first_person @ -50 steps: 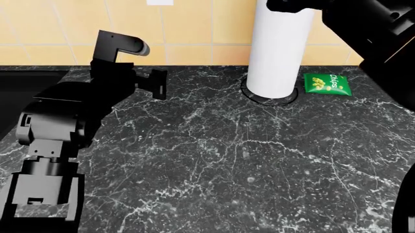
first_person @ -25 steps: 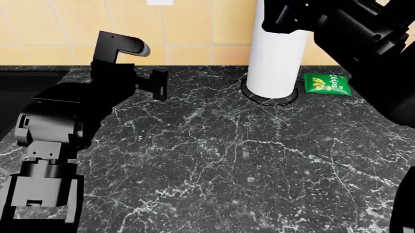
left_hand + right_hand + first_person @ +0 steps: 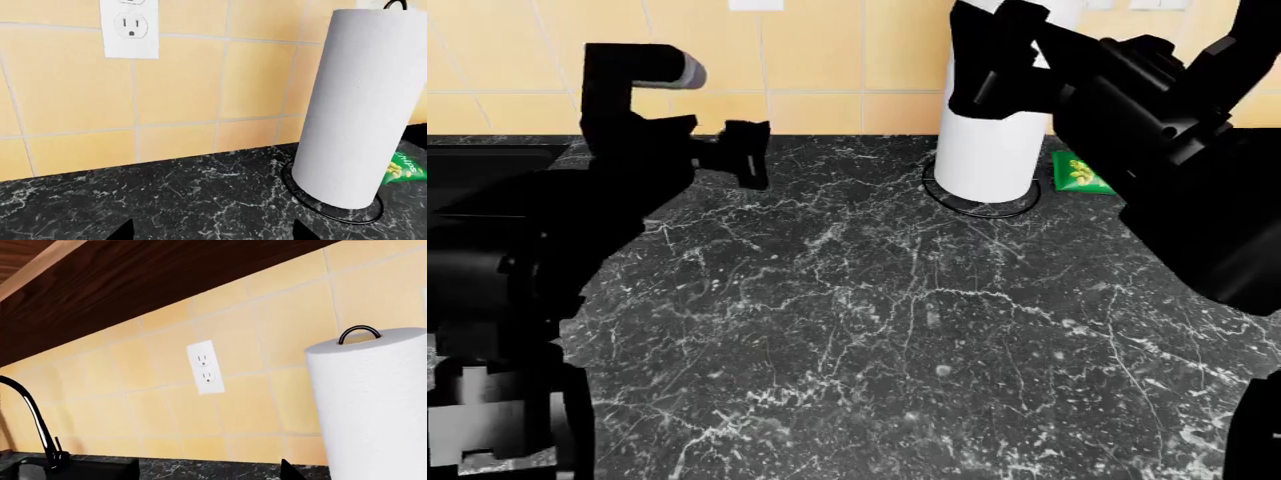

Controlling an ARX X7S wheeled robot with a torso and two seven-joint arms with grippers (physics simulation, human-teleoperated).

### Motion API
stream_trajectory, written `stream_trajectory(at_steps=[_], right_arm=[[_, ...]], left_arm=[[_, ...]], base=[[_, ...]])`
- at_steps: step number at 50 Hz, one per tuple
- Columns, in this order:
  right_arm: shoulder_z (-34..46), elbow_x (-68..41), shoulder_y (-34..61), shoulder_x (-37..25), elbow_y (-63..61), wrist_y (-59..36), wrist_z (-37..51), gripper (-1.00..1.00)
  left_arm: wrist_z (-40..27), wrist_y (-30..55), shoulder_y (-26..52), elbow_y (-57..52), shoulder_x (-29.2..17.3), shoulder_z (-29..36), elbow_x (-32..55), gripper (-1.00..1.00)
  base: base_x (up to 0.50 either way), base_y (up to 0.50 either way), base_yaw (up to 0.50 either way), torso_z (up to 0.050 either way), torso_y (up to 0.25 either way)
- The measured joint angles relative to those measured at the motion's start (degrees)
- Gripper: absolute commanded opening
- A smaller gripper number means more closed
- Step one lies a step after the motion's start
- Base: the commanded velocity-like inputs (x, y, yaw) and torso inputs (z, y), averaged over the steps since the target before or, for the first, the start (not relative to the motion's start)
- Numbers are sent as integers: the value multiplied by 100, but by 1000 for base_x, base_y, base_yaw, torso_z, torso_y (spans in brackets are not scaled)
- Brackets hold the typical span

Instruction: A wet mug is on the counter and needs to be dried. Pick it up and place it upside down in the open cabinet.

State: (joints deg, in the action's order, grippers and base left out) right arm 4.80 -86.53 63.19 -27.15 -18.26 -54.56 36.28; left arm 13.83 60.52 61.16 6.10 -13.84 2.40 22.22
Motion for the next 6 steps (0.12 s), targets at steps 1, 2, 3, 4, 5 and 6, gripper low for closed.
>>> stream_trajectory(at_steps=[1, 2, 3, 4, 5, 6], right_arm=[[-3, -25, -36, 4, -32, 3, 32, 100], [-6, -50, -73, 9, -65, 7, 62, 100], [-11, -76, -110, 15, -97, 13, 92, 100], [-16, -102, -148, 22, -130, 21, 120, 100], [-22, -128, -187, 31, -163, 30, 146, 100], [-29, -151, -226, 40, -198, 41, 169, 100]], left_arm=[[-63, 167, -30, -201, 24, -136, 93, 100], [-125, 339, -57, -403, 51, -276, 187, 100], [-189, 519, -81, -606, 82, -422, 285, 100], [-251, 708, -101, -808, 117, -574, 386, 100], [-312, 899, -117, -1008, 154, -728, 488, 100], [-381, 1092, -131, -1204, 193, -886, 602, 100]], base=[[0, 0, 0, 0, 0], [0, 0, 0, 0, 0], [0, 0, 0, 0, 0], [0, 0, 0, 0, 0], [0, 0, 0, 0, 0], [0, 0, 0, 0, 0]])
